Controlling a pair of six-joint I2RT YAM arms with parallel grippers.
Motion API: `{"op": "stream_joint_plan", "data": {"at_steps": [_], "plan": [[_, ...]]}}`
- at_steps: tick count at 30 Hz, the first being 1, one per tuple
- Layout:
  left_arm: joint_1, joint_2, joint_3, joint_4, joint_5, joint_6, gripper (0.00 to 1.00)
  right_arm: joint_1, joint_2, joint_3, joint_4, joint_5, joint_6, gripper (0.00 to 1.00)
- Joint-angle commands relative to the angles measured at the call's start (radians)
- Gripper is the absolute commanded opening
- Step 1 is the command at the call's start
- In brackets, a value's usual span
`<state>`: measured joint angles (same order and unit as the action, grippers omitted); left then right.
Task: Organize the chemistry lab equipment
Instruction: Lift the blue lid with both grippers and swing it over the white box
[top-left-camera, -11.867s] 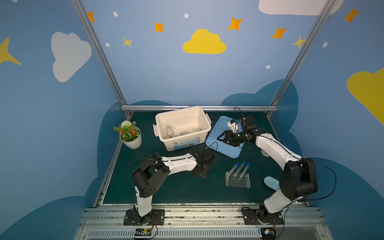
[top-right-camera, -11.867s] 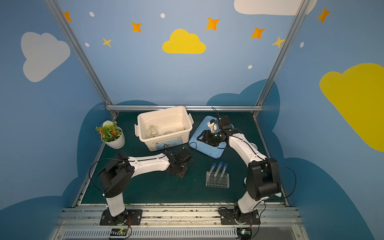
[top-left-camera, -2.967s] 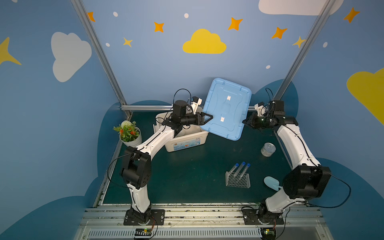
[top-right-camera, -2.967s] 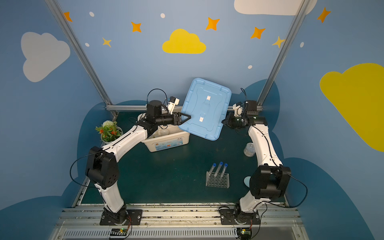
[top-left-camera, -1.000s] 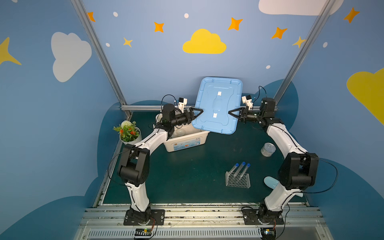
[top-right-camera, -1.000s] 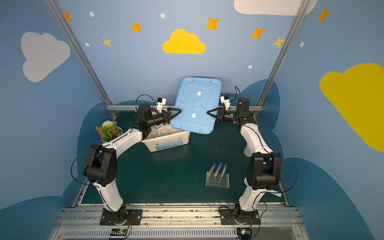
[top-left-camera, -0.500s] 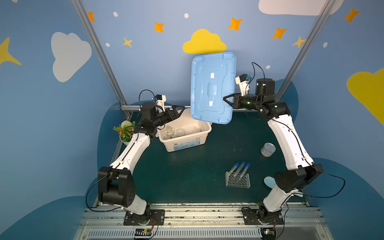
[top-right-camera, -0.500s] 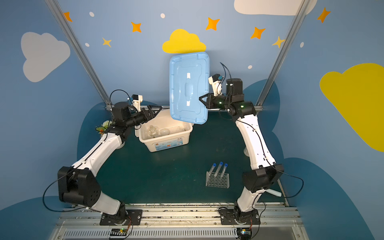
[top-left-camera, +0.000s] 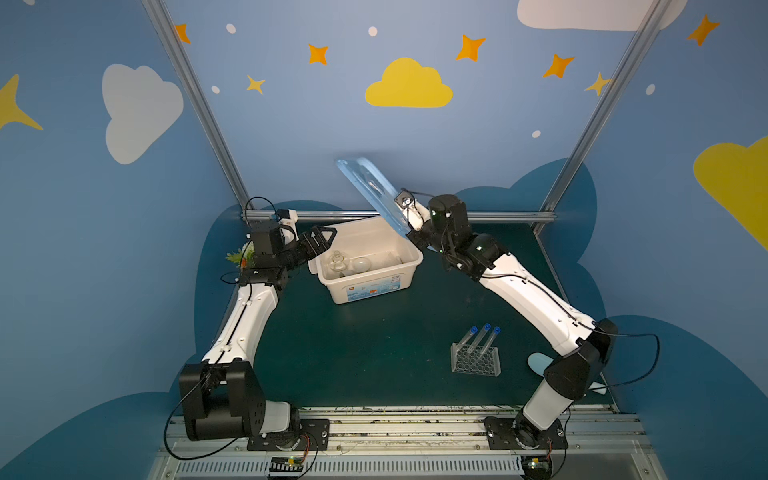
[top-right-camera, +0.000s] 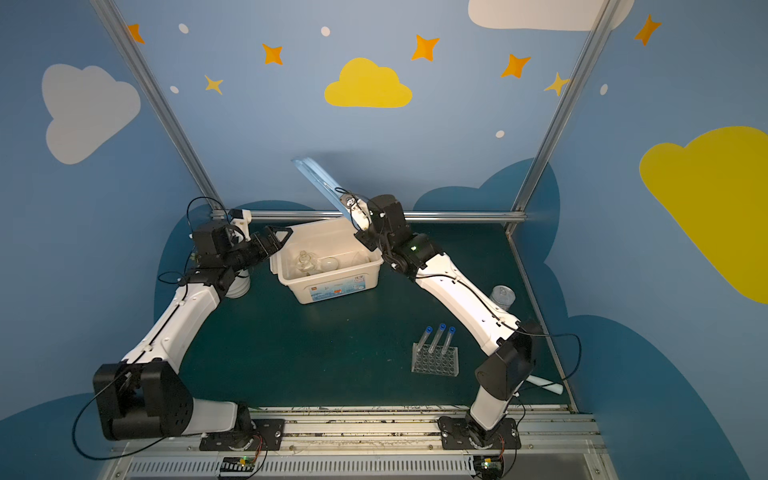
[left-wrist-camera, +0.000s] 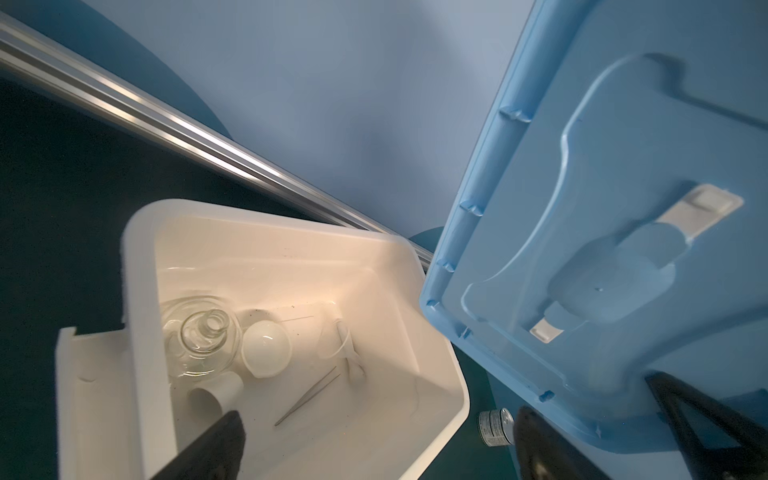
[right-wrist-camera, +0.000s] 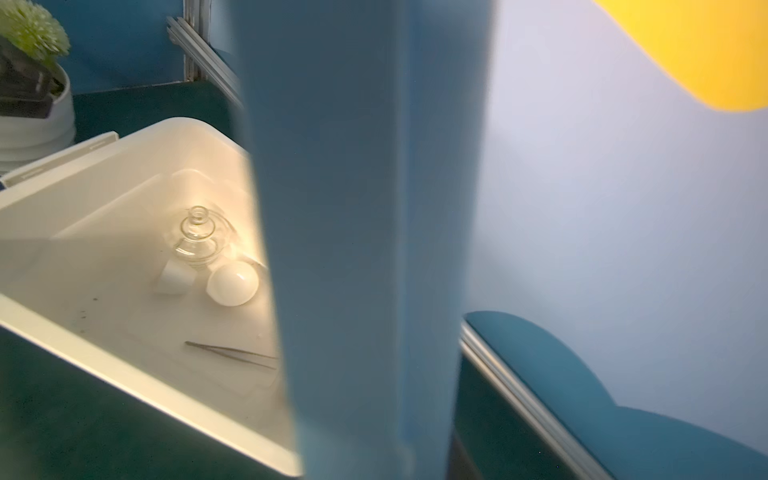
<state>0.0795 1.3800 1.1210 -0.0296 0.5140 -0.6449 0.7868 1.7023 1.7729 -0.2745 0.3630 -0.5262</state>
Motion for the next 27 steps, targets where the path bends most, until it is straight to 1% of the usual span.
{"op": "stream_joint_plan", "data": {"at_steps": [1, 3, 7, 9, 11, 13, 17, 22, 25, 27], "plan": [[0.029, -0.058, -0.016, 0.019, 0.036, -0.014, 1.00, 0.052, -0.001, -0.046, 0.355, 0.161, -0.246, 0.00], [0.050, -0.071, -0.034, 0.019, 0.041, -0.017, 1.00, 0.079, 0.017, -0.051, 0.402, 0.173, -0.297, 0.00], [0.080, -0.085, -0.064, 0.025, 0.059, -0.028, 0.99, 0.096, 0.053, -0.074, 0.465, 0.169, -0.363, 0.00], [0.099, -0.094, -0.085, 0.036, 0.064, -0.042, 1.00, 0.103, 0.070, -0.125, 0.541, 0.174, -0.433, 0.00], [0.130, -0.105, -0.116, 0.073, 0.080, -0.083, 0.99, 0.106, 0.088, -0.196, 0.650, 0.172, -0.504, 0.00], [0.165, -0.108, -0.145, 0.116, 0.105, -0.128, 0.99, 0.106, 0.102, -0.246, 0.726, 0.167, -0.544, 0.00], [0.199, -0.111, -0.165, 0.128, 0.133, -0.153, 0.99, 0.108, 0.115, -0.314, 0.808, 0.139, -0.563, 0.00], [0.210, -0.115, -0.177, 0.131, 0.136, -0.162, 1.00, 0.125, 0.125, -0.375, 0.825, 0.112, -0.579, 0.00], [0.218, -0.122, -0.183, 0.127, 0.132, -0.162, 0.99, 0.148, 0.108, -0.430, 0.805, 0.082, -0.583, 0.00], [0.219, -0.126, -0.186, 0.127, 0.133, -0.162, 0.99, 0.158, 0.101, -0.456, 0.794, 0.081, -0.587, 0.00]]}}
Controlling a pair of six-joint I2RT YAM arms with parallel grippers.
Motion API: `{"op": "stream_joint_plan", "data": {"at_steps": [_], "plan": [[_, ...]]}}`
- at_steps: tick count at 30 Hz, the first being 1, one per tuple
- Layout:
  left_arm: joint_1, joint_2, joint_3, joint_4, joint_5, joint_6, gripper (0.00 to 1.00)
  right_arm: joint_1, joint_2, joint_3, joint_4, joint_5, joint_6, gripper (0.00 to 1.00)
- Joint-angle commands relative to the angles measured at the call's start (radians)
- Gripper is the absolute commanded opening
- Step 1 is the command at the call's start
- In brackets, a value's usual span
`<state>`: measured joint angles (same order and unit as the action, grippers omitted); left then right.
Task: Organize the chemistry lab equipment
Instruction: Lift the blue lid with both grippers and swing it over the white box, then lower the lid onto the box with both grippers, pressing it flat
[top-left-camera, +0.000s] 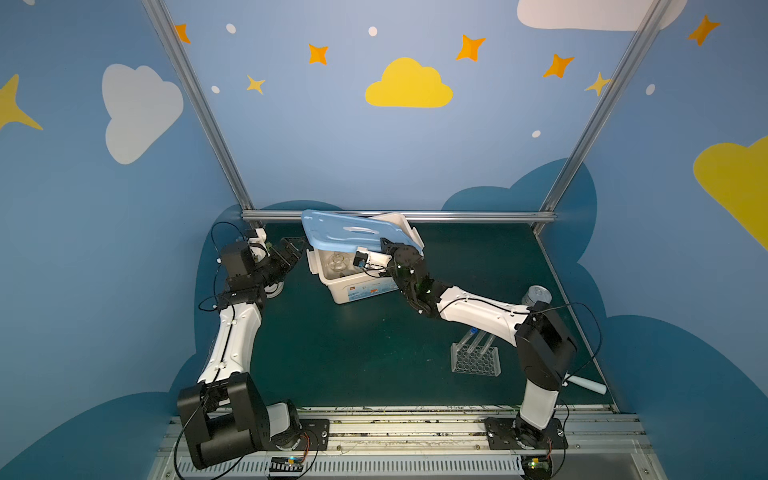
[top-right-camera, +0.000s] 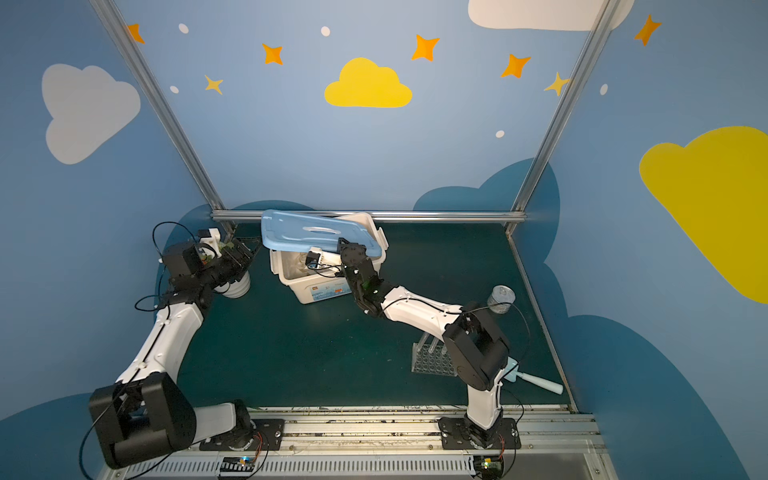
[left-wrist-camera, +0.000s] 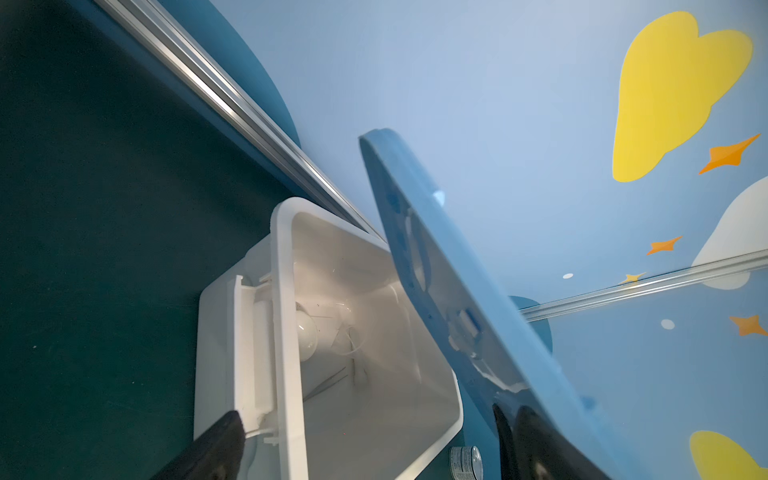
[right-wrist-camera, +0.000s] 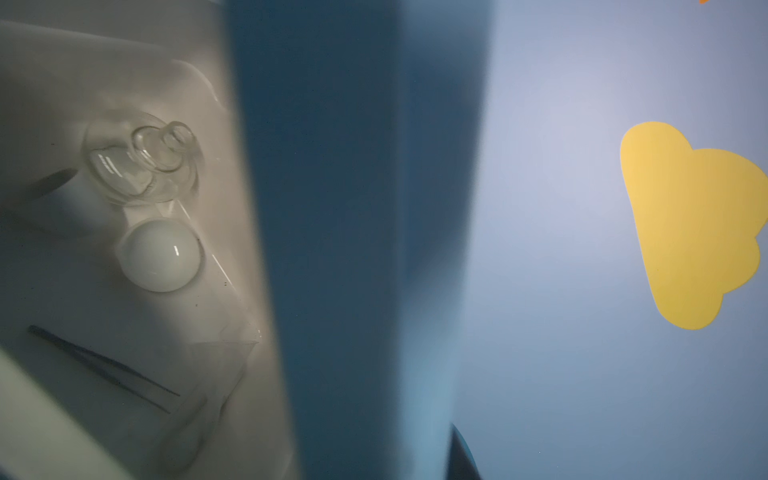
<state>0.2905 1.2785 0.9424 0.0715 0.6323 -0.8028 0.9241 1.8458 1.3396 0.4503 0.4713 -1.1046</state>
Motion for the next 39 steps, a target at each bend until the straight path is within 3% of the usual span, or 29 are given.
{"op": "stream_joint_plan", "data": {"at_steps": [1, 7, 23, 30, 32, 37, 39], "plan": [[0.009, -0.024, -0.009, 0.025, 0.016, -0.003, 0.99, 0.024, -0.046, -0.033, 0.057, -0.026, -0.006, 0.00], [0.009, -0.018, -0.033, 0.068, 0.028, -0.032, 0.99, 0.035, -0.011, -0.043, 0.008, -0.005, -0.028, 0.00], [0.008, -0.027, -0.057, 0.056, 0.096, -0.044, 0.99, 0.083, 0.020, -0.056, 0.183, 0.038, -0.204, 0.00], [0.006, 0.014, -0.074, 0.061, 0.150, -0.070, 0.89, 0.101, 0.043, -0.086, 0.229, 0.067, -0.221, 0.00], [0.006, 0.025, -0.079, 0.071, 0.161, -0.072, 0.84, 0.105, 0.043, -0.095, 0.229, 0.067, -0.228, 0.00], [0.001, 0.041, -0.080, 0.100, 0.168, -0.081, 0.53, 0.107, 0.051, -0.108, 0.284, 0.091, -0.266, 0.01], [-0.002, 0.041, -0.081, 0.102, 0.168, -0.075, 0.45, 0.108, 0.045, -0.113, 0.280, 0.094, -0.266, 0.10]]}}
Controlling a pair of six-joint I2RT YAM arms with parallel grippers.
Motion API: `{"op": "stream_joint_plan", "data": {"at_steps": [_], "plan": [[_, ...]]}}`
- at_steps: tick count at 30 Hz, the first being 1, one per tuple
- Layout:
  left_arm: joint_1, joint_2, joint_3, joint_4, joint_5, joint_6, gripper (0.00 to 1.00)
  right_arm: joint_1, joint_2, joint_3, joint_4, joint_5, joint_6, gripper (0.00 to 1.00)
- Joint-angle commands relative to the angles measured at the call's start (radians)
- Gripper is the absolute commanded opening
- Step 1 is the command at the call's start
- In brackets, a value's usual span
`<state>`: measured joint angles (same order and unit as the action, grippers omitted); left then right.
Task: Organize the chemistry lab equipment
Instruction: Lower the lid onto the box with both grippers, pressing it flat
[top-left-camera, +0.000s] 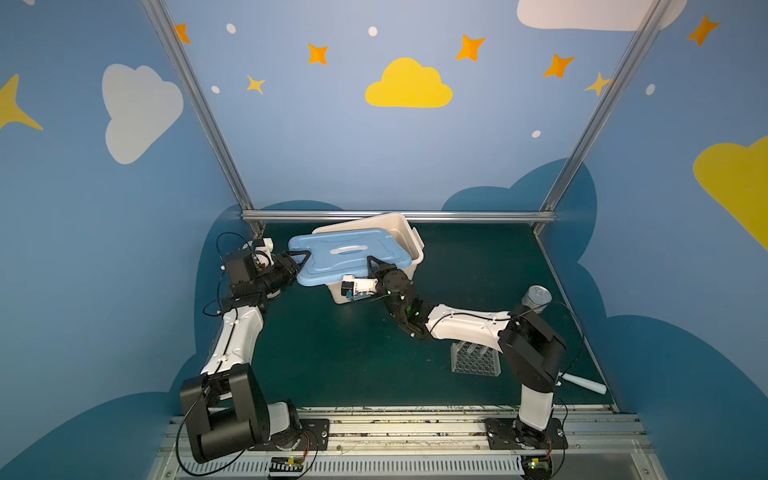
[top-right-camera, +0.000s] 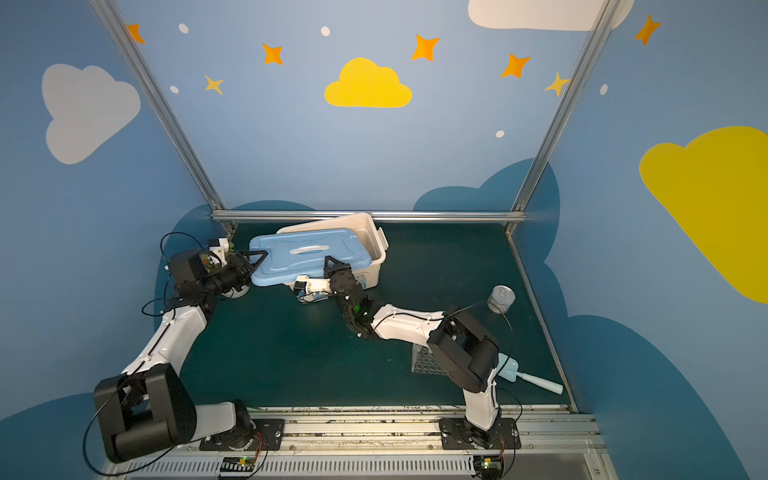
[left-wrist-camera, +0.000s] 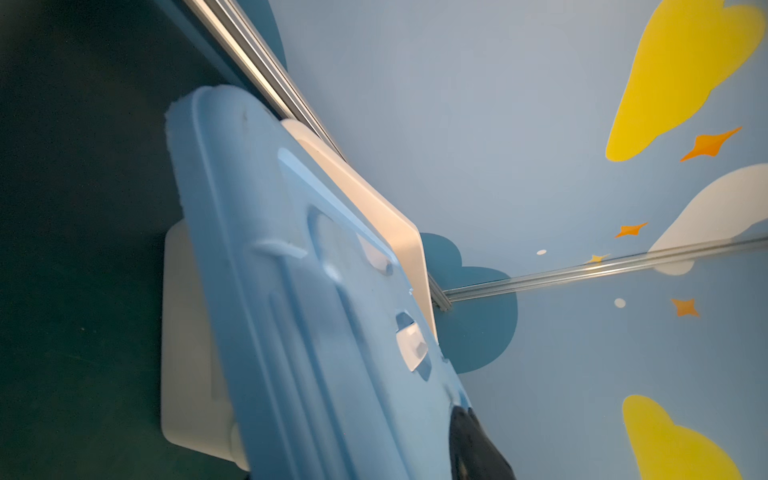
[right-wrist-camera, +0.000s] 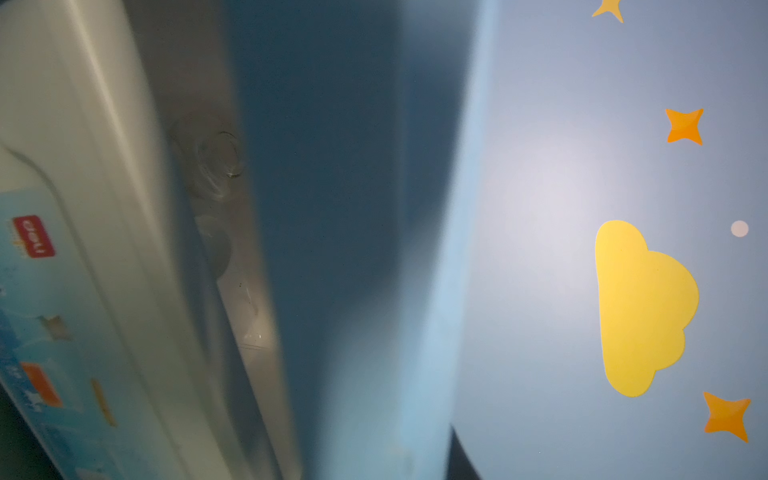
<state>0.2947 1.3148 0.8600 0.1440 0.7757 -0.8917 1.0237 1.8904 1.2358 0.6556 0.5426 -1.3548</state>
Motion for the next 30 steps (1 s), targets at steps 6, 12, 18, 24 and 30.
{"op": "stream_joint_plan", "data": {"at_steps": [6, 12, 18, 24, 30], "plan": [[-0.009, 0.020, 0.001, 0.055, 0.036, 0.004, 0.22, 0.017, -0.025, -0.019, 0.016, 0.017, 0.004, 0.31], [-0.019, 0.044, 0.014, 0.098, 0.021, -0.023, 0.18, 0.011, -0.033, -0.020, -0.062, 0.031, 0.031, 0.46], [-0.072, 0.134, 0.058, 0.128, -0.004, -0.033, 0.16, -0.011, 0.002, 0.076, -0.194, 0.138, 0.077, 0.47], [-0.087, 0.199, 0.050, 0.215, -0.018, -0.078, 0.13, -0.047, -0.008, 0.116, -0.324, 0.091, 0.136, 0.47], [-0.091, 0.193, 0.040, 0.198, -0.061, -0.056, 0.15, -0.069, -0.009, 0.150, -0.443, 0.042, 0.191, 0.48]]}}
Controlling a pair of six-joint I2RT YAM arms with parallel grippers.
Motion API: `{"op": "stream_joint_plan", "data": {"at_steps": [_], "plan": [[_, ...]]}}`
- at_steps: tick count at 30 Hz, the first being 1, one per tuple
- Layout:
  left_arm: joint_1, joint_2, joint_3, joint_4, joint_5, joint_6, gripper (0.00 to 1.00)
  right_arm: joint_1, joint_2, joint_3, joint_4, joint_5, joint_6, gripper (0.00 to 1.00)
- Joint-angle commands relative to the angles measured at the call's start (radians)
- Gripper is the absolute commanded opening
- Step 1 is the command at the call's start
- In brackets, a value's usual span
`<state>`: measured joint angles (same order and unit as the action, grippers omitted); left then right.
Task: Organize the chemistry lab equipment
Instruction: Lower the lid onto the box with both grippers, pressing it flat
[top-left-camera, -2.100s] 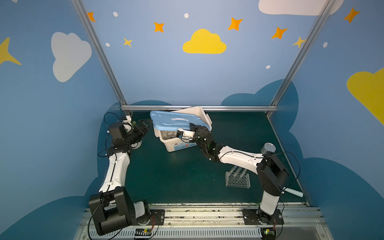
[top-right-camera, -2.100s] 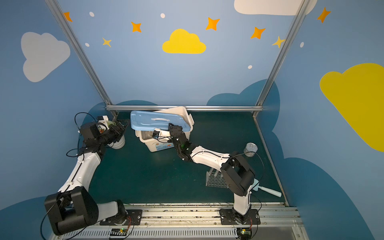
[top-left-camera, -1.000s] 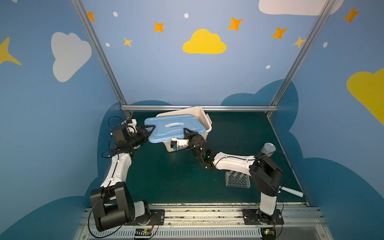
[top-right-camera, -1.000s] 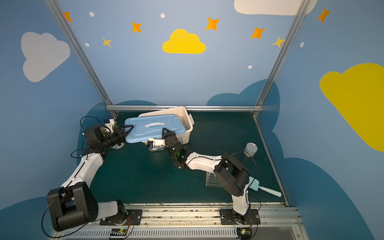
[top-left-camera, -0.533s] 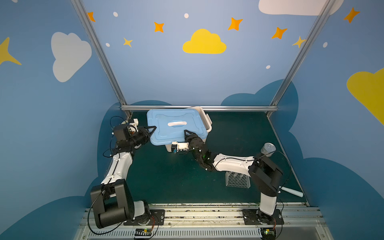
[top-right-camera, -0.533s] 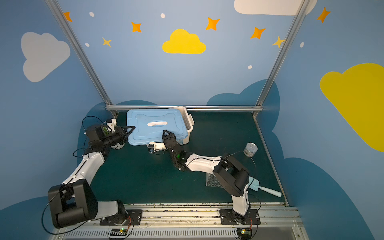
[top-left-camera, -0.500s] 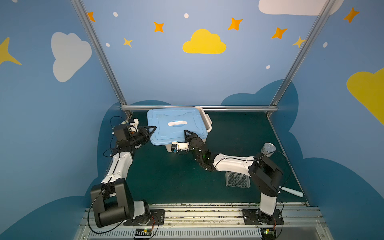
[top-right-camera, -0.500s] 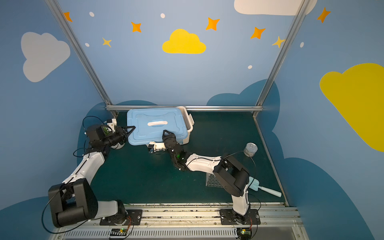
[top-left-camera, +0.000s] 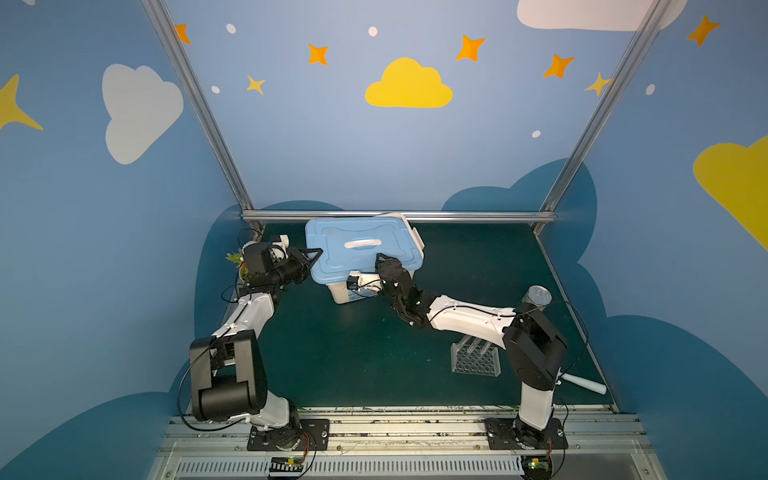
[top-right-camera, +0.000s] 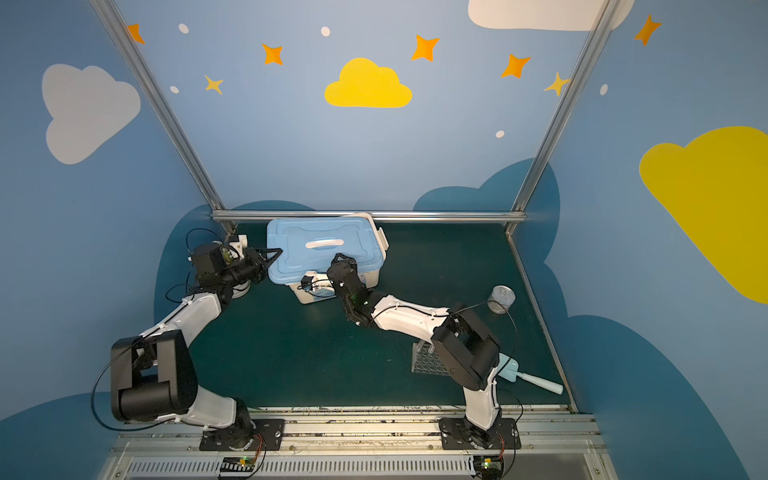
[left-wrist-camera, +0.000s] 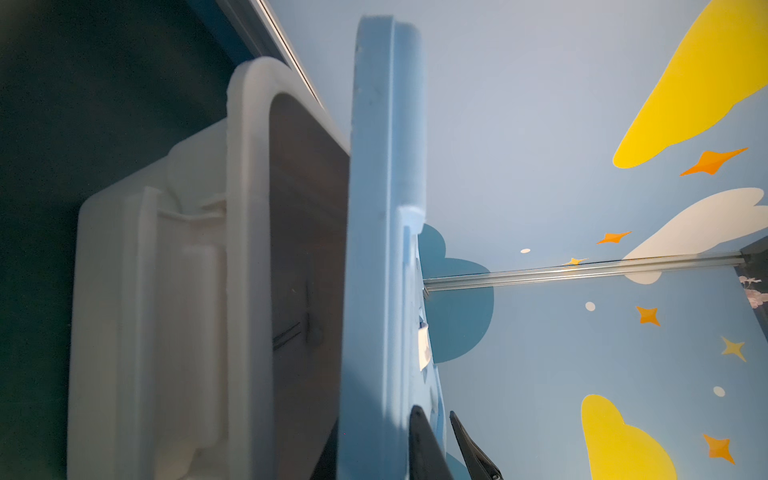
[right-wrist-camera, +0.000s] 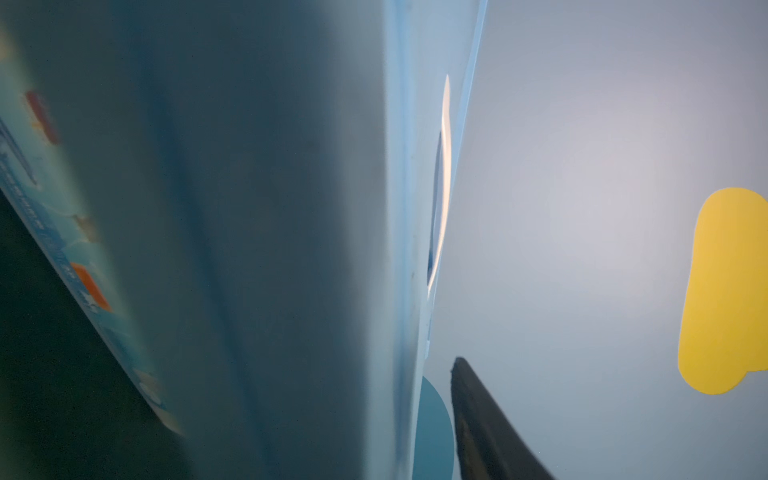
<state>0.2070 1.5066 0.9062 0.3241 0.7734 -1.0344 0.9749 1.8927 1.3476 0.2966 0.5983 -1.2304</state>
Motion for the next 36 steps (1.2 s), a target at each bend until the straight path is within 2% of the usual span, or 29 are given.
{"op": "stream_joint_plan", "data": {"at_steps": [1, 5, 14, 27, 32, 36], "plan": [[-0.004, 0.002, -0.011, 0.019, -0.062, 0.086, 0.15, -0.021, -0.010, 0.042, -0.103, -0.020, 0.076, 0.49], [-0.012, 0.028, -0.010, 0.033, -0.065, 0.076, 0.15, -0.017, 0.002, 0.030, -0.121, 0.000, 0.080, 0.51], [-0.017, 0.090, -0.010, 0.133, -0.079, -0.036, 0.14, 0.012, -0.026, -0.066, -0.024, 0.049, 0.063, 0.75], [-0.020, 0.123, 0.003, 0.155, -0.093, -0.072, 0.14, 0.096, -0.162, -0.143, -0.076, 0.073, 0.097, 0.77], [-0.028, 0.145, 0.017, 0.155, -0.083, -0.070, 0.15, 0.069, -0.255, -0.133, -0.220, 0.009, 0.262, 0.77], [-0.031, 0.148, 0.017, 0.141, -0.086, -0.057, 0.17, -0.032, -0.320, -0.083, -0.369, -0.114, 0.463, 0.78]]}}
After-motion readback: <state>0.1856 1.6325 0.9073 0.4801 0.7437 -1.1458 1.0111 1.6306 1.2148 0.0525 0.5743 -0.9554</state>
